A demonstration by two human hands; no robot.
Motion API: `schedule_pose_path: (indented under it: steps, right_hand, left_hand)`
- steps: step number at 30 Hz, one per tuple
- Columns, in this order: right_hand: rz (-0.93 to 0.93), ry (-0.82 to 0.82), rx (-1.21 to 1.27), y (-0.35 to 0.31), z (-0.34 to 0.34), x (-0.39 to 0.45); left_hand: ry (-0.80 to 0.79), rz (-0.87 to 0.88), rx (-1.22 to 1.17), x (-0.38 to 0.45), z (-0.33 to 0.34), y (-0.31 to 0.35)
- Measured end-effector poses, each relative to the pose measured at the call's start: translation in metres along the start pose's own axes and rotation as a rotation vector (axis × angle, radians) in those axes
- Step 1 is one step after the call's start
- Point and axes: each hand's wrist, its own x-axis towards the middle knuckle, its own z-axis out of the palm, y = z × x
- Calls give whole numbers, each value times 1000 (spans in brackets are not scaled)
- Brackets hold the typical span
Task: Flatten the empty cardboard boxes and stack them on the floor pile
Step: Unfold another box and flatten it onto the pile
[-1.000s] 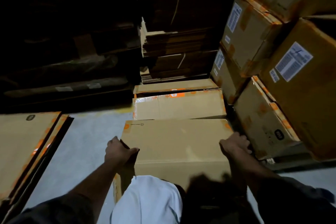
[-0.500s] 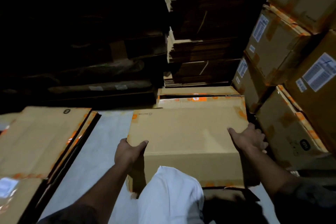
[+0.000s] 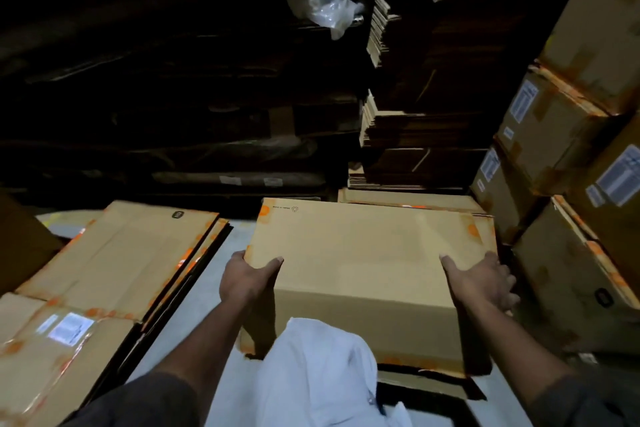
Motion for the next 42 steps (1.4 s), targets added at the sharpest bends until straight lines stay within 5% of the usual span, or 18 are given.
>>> schedule_pose_path:
  steps: [21, 27, 32, 42]
  right_hand:
    - [-545, -202, 263, -206, 59, -116]
    - [-629, -441, 266, -214, 82, -136]
    - [-646, -598, 256, -204, 109, -152]
    - [-629, -795, 59, -175, 174, -145]
  left_hand:
    - [495, -130, -180, 11, -225, -93]
    - [315, -112, -487, -28, -278, -147]
    - [131, -178, -352, -43, -296, -194]
    - [-11, -381, -283, -31, -225, -274]
